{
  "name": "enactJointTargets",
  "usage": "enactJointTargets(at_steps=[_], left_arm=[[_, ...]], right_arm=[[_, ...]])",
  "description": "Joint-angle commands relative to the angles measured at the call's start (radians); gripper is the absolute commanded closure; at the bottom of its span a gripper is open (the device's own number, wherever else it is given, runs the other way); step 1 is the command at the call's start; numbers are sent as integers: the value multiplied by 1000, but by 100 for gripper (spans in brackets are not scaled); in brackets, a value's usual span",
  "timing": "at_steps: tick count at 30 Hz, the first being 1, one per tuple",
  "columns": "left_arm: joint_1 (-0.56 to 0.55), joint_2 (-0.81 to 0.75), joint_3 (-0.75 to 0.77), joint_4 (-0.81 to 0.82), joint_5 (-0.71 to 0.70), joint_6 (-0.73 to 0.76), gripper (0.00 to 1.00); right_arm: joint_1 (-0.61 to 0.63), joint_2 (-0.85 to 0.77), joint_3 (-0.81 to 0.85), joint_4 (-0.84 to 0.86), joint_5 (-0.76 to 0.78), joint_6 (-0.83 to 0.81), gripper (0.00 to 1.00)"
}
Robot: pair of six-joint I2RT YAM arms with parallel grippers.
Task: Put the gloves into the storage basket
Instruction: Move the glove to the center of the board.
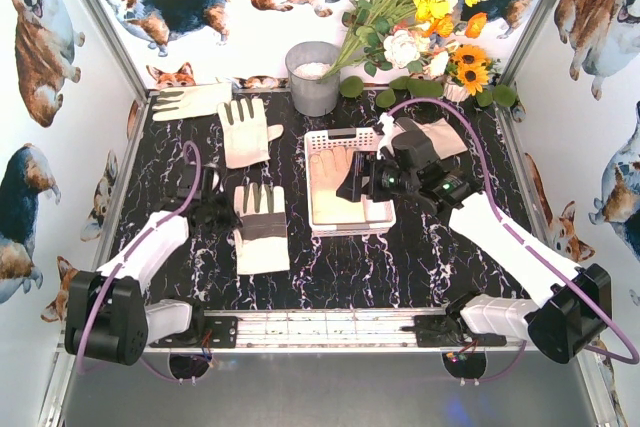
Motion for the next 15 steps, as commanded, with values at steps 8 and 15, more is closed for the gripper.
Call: enactJointTargets(at_steps=[8,15], left_arm=[[-1,-75,-95,134,-114,-87,52],[-1,-37,-120,180,-138,-60,48]], right_arm=[[12,-34,13,7,85,-27,22],[11,-59,13,-27,148,-61,19]])
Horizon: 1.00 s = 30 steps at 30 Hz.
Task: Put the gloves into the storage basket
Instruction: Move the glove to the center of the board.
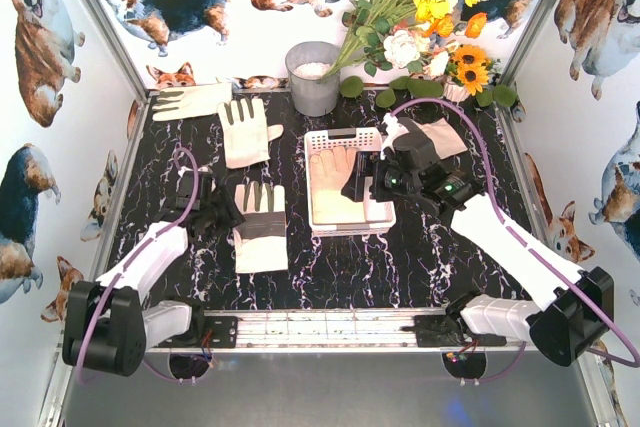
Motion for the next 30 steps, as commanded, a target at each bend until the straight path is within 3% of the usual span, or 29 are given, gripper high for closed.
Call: enactJointTargets(at_steps=[1,5,10,18,30], left_arm=[[-1,34,-19,73,-27,29,49],[-1,102,0,120,-16,66,54],[-1,151,14,128,-27,76,81],[-4,54,-51,97,-13,72,99],[-4,-43,-258,478,328,-108,100]], right_arm=[[1,-54,15,-6,72,-43,19],[-4,-54,10,-31,97,-53,18],[-11,-91,2,-41,104,-44,18],[-13,-68,-9,-14,88,-26,18],[-14,-22,-17,26,51,-5,18]])
